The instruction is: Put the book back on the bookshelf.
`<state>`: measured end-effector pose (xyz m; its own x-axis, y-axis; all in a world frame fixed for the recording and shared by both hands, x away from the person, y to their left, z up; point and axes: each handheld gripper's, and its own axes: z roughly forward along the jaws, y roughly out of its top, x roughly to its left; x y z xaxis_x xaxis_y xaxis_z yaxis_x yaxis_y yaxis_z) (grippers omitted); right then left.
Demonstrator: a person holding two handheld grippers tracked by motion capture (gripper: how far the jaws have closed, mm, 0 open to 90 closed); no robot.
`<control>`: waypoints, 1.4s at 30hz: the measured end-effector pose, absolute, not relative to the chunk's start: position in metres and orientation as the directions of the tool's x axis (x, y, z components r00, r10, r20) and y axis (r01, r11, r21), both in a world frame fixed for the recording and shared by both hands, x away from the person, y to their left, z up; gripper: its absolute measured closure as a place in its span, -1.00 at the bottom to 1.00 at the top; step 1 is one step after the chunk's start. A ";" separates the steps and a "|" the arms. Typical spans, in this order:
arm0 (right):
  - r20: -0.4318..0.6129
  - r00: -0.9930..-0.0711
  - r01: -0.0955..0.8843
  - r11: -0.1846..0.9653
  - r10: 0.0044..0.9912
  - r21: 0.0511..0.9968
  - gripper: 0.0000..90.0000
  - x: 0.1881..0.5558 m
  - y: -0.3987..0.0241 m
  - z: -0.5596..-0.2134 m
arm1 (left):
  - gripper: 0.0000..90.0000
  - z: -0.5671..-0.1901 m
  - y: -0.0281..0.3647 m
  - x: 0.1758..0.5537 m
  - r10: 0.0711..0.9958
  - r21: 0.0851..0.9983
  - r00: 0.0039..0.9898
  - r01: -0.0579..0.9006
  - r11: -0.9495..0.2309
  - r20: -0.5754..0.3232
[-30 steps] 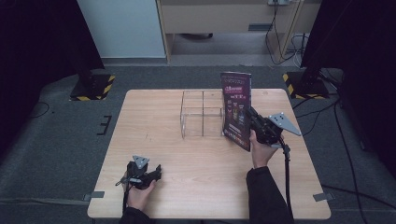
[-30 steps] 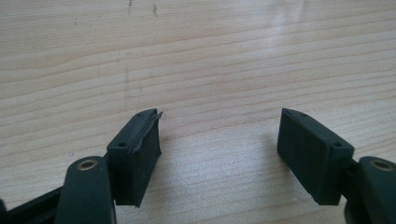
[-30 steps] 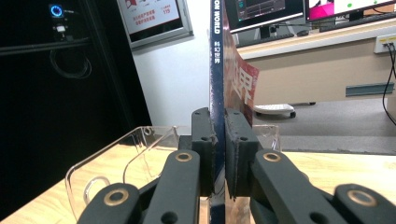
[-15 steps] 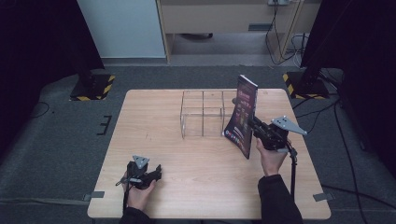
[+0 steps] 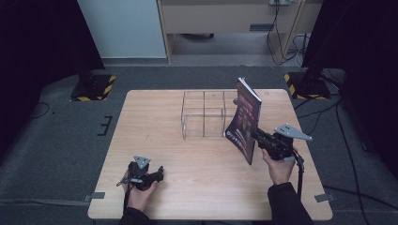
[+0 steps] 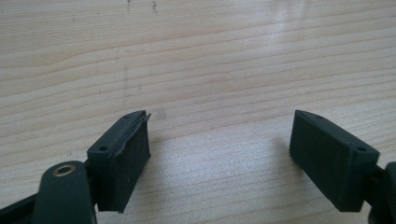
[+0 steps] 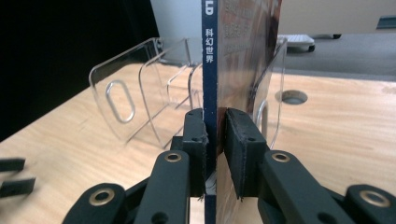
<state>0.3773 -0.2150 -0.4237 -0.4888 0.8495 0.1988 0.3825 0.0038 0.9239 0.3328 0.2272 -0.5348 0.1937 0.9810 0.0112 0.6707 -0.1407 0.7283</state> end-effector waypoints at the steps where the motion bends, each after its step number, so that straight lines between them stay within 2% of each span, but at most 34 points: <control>1: 0.192 -0.490 0.384 0.012 0.850 0.923 0.74 0.373 -0.217 -0.426 | -0.60 -0.535 0.227 0.333 0.981 0.728 0.195 0.671 -0.141 0.011; 13: 0.199 -0.484 0.420 0.027 0.852 0.907 0.75 0.354 -0.224 -0.437 | -0.75 -0.535 0.227 0.335 0.981 0.717 0.195 0.682 -0.143 0.010; 23: 0.218 -0.462 0.433 0.004 0.859 0.901 0.75 0.346 -0.234 -0.442 | -0.76 -0.535 0.227 0.335 0.981 0.717 0.196 0.682 -0.142 0.008; 35: 0.184 -0.463 0.351 -0.011 0.867 0.936 0.61 0.353 -0.236 -0.421 | -0.76 -0.535 0.227 0.335 0.981 0.718 0.194 0.681 -0.140 0.007; 42: 0.173 -0.444 0.339 -0.013 0.879 0.941 0.65 0.369 -0.233 -0.409 | -0.77 -0.535 0.227 0.336 0.980 0.718 0.196 0.681 -0.142 0.007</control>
<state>0.3690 -0.2327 -0.4091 -0.4437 0.8794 0.1726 0.3393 -0.0134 0.9406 0.3355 0.2272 -0.5354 0.1964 0.9805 0.0072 0.6813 -0.1418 0.7181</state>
